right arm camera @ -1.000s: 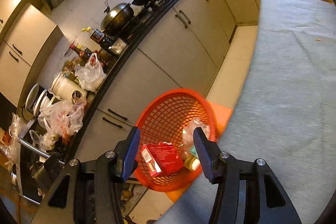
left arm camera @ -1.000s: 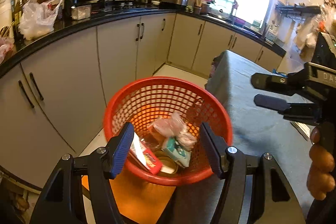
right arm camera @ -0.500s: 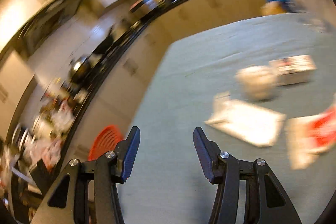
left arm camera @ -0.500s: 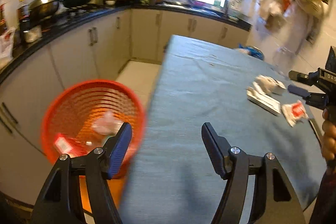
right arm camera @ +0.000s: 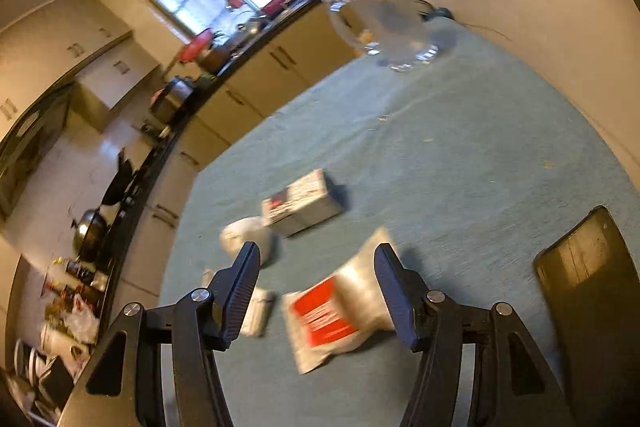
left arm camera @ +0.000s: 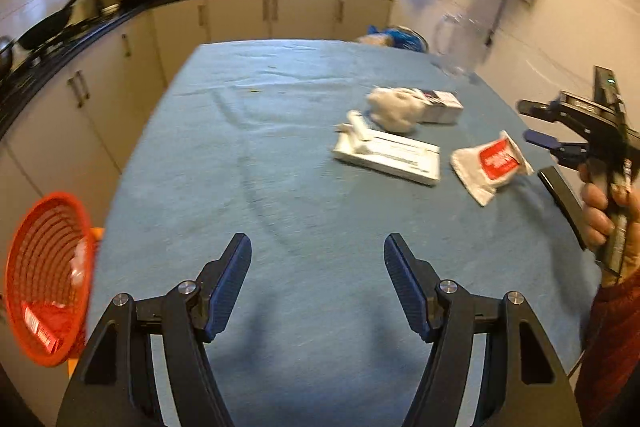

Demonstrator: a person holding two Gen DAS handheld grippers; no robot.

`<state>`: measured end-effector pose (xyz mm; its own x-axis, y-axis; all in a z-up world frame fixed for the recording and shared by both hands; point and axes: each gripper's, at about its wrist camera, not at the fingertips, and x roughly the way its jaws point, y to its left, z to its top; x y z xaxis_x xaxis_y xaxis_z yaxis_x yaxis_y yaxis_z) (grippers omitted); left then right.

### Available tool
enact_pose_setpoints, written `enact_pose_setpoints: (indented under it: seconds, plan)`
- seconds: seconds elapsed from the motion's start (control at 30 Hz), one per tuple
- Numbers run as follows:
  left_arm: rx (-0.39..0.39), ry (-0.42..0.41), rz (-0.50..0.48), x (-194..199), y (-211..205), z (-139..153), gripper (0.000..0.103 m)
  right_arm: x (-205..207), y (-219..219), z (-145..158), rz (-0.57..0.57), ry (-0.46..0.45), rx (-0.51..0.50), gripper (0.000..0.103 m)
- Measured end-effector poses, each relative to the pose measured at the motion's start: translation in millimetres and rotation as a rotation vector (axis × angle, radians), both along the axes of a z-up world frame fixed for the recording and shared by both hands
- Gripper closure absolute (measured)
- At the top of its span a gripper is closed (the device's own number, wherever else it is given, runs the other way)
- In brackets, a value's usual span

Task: Collect trash
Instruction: 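Withdraw both open tools from the basket back over the table, then grasp the white medicine tray with the left tool while the right tool grasps the red-and-white snack bag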

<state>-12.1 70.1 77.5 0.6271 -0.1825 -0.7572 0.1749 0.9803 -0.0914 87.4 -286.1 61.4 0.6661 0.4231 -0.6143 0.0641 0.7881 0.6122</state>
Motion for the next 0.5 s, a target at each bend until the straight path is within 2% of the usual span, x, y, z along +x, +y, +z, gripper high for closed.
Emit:
enact_pose_setpoints:
  seconds: [0.2,0.5]
  plan:
    - [-0.027,0.038,-0.077,36.7,-35.9,-1.7,0.034,11.2,-10.3,-28.2,0.014,0.049,0.068,0.038]
    - [-0.019,0.094,-0.035,122.0,-52.6,-16.4,0.035,8.8,-15.9,-36.9,0.035,0.039,0.124,0.038]
